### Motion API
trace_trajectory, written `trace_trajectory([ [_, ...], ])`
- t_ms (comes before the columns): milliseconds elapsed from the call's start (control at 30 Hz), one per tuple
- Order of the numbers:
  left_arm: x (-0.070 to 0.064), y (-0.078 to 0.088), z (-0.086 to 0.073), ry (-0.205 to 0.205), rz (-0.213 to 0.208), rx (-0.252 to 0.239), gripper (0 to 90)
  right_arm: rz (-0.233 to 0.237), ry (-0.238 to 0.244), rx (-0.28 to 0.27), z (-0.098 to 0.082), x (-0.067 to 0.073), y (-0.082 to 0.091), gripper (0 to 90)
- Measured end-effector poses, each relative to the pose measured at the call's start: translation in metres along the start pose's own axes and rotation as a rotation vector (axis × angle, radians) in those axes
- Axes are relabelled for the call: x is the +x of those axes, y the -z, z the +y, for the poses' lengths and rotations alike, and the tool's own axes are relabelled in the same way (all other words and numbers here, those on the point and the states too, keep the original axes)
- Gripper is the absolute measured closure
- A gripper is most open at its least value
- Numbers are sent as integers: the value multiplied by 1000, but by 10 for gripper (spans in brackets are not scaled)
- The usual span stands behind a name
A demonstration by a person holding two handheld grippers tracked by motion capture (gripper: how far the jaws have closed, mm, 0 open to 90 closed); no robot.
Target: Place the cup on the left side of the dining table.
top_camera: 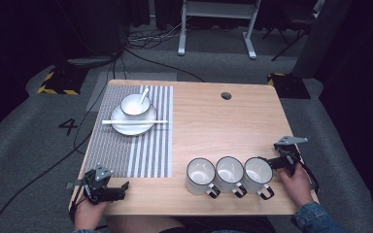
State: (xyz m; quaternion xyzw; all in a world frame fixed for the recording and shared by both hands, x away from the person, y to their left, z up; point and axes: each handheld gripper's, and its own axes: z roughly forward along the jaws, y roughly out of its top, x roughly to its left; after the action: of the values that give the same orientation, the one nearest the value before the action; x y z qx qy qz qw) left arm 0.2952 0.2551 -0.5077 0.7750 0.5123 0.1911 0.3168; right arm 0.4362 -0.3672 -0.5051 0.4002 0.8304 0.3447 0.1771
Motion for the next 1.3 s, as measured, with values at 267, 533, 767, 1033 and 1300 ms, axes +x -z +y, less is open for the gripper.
trace_trajectory([
  [267, 0, 0, 0, 0, 4, 5, 15, 1, -4, 2, 0, 0, 0, 2],
  [533, 0, -1, 2, -3, -2, 15, 4, 2, -1, 1, 0, 0, 0, 2],
  [767, -1, 2, 7, 7, -3, 16, 4, 2, -2, 1, 0, 0, 0, 2],
  [1033, -9, 20, 18, 23, -24, -160, 2, 4, -2, 2, 0, 0, 0, 2],
  [1300, -20, 33, 29, 51, -68, -304, 2, 3, -3, 1, 0, 0, 0, 2],
])
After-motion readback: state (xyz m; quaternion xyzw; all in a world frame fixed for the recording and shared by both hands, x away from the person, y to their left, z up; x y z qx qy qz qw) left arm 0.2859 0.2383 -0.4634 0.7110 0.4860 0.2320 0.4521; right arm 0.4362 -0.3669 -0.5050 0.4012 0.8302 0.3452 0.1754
